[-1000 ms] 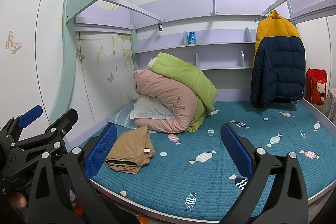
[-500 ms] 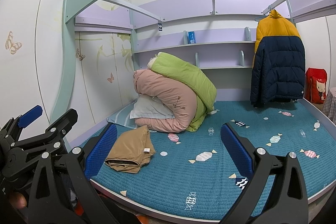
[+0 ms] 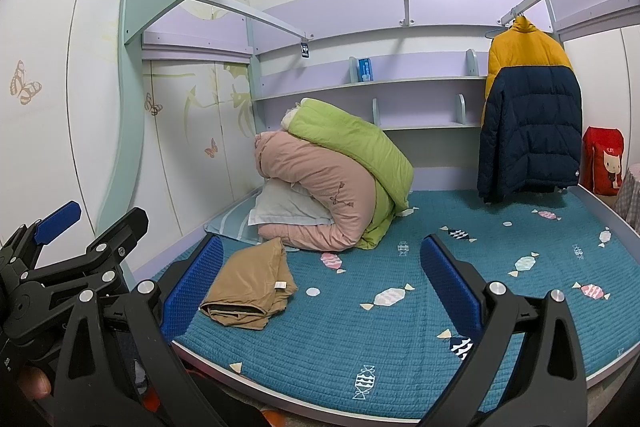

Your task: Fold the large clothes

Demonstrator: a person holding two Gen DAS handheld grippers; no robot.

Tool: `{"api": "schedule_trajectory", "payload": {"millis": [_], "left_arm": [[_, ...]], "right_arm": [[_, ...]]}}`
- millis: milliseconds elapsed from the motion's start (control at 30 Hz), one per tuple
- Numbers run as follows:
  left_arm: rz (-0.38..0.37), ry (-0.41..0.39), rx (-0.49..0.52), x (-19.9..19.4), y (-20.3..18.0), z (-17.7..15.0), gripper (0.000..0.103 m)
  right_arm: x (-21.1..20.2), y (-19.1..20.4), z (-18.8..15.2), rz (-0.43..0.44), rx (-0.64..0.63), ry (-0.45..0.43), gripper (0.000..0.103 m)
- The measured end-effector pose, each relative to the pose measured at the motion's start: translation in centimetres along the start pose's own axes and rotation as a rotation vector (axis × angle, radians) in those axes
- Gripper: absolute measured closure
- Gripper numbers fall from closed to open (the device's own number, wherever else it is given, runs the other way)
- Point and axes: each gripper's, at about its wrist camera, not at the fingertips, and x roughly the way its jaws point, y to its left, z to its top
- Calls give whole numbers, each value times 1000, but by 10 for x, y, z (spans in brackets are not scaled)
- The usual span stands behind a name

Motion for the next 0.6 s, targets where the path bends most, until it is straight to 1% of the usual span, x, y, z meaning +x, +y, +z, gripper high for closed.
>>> {"api": "schedule_trajectory", "payload": {"millis": [367,600], "left_arm": [[11,8,8,6,-3,-5,5],[28,30,23,25,-11,-9,5]], "right_arm": [[6,2,-4,-3,19,8,8],[23,-6,-10,9,47,27,8]]}}
